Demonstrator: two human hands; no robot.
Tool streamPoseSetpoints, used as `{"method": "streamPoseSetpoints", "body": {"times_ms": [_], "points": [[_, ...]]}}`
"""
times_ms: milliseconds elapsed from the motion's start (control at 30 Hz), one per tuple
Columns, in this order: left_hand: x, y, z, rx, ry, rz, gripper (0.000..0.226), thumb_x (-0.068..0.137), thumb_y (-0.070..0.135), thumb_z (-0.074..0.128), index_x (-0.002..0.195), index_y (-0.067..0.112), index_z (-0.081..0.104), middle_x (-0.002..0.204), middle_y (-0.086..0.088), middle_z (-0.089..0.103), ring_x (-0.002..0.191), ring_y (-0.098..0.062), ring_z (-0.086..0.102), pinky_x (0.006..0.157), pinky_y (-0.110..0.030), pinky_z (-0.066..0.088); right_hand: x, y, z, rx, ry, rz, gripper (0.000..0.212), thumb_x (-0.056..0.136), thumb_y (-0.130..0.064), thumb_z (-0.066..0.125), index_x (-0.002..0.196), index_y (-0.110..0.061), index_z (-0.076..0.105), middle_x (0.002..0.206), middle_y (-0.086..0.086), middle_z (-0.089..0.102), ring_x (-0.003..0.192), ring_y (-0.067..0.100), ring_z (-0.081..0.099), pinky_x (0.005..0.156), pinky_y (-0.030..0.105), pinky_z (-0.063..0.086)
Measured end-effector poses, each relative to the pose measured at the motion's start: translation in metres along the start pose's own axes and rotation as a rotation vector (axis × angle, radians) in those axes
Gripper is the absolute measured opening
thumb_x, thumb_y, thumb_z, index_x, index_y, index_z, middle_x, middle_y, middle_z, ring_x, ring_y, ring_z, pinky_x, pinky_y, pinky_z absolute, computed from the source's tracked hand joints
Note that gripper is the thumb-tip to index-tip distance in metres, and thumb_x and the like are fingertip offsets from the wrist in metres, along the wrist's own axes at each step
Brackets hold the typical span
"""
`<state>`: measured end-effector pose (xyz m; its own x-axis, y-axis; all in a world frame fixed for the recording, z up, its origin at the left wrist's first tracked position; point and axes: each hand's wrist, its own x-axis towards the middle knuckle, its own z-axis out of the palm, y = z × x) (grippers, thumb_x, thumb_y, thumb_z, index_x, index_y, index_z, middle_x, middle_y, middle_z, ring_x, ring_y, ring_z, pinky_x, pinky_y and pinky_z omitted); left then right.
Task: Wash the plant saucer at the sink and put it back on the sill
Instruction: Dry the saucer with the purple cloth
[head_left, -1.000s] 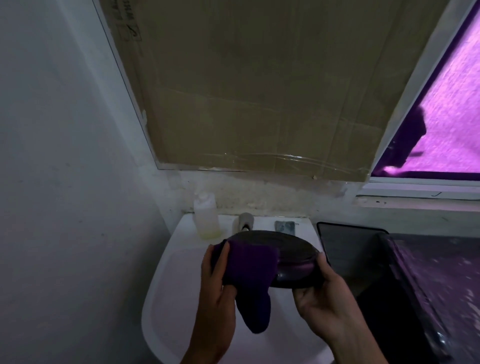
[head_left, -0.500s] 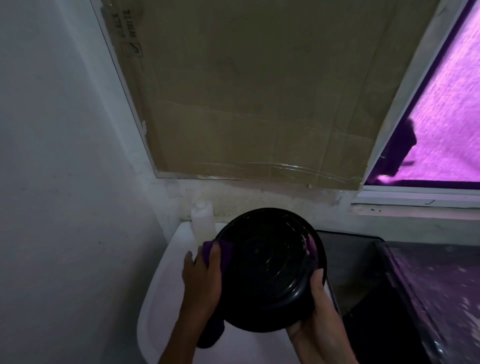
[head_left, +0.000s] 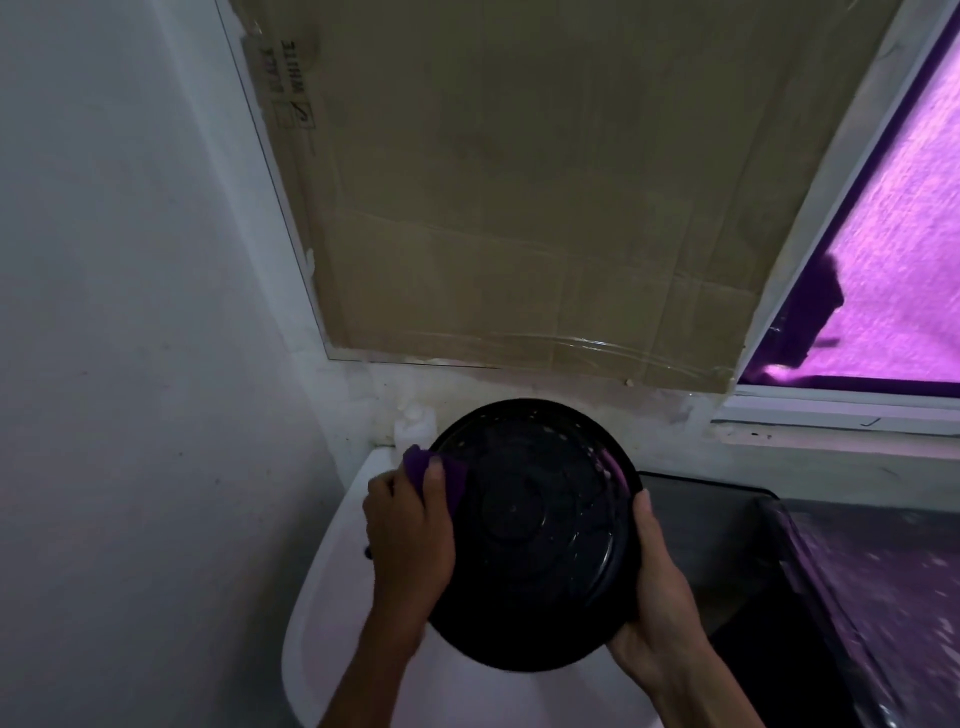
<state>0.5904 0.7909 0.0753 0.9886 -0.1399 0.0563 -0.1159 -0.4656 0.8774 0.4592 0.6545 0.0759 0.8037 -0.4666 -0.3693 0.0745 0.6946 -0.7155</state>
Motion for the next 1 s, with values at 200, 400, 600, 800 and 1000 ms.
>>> {"method": "streamPoseSetpoints", "body": {"times_ms": [200, 400, 600, 800, 1000], "points": [[0.028, 0.015, -0.005, 0.235, -0.146, 0.199, 0.038, 0.100, 0.046, 0.034, 0.098, 0.015, 0.056, 0.109, -0.007, 0.055, 0.096, -0.022, 0.050, 0.089, -0.038, 0.042, 0.001, -0.006, 0.006, -0.120, -0.027, 0.007, 0.043, 0.093, -0.055, 0.042, 0.095, -0.030, 0.077, 0.105, 0.012, 0.074, 0.097, 0.028, 0.071, 0.069, 0.035, 0.060], [0.025, 0.026, 0.010, 0.331, -0.221, 0.397, 0.043, 0.100, 0.045, 0.034, 0.115, 0.013, 0.060, 0.118, 0.000, 0.055, 0.106, -0.021, 0.049, 0.095, -0.039, 0.040, 0.010, -0.011, 0.010, -0.224, 0.025, 0.025, 0.066, 0.080, -0.076, 0.038, 0.092, -0.025, 0.078, 0.099, 0.014, 0.075, 0.092, 0.029, 0.072, 0.066, 0.035, 0.060], [-0.001, 0.041, 0.025, 0.345, -0.277, 0.622, 0.055, 0.093, 0.051, 0.026, 0.128, 0.026, 0.060, 0.130, 0.004, 0.054, 0.121, -0.017, 0.045, 0.106, -0.038, 0.033, 0.018, -0.003, 0.022, -0.191, 0.033, 0.047, 0.065, 0.082, -0.070, 0.041, 0.096, -0.018, 0.077, 0.100, 0.016, 0.074, 0.093, 0.029, 0.072, 0.069, 0.035, 0.059], [-0.031, 0.035, 0.036, 0.371, -0.304, 0.787, 0.040, 0.098, 0.046, 0.033, 0.130, 0.030, 0.051, 0.142, 0.003, 0.049, 0.136, -0.015, 0.033, 0.116, -0.040, 0.024, 0.024, 0.007, 0.021, -0.052, 0.054, 0.059, 0.069, 0.082, -0.071, 0.045, 0.108, -0.014, 0.072, 0.106, 0.019, 0.072, 0.098, 0.032, 0.070, 0.082, 0.041, 0.054], [-0.046, 0.018, 0.021, 0.574, -0.426, 0.919, 0.045, 0.096, 0.045, 0.039, 0.136, 0.029, 0.052, 0.146, 0.001, 0.048, 0.138, -0.022, 0.040, 0.112, -0.043, 0.037, 0.031, 0.014, 0.016, 0.119, 0.028, 0.144, 0.073, 0.087, -0.069, 0.040, 0.104, -0.007, 0.074, 0.107, 0.021, 0.071, 0.096, 0.033, 0.071, 0.068, 0.035, 0.059]]}}
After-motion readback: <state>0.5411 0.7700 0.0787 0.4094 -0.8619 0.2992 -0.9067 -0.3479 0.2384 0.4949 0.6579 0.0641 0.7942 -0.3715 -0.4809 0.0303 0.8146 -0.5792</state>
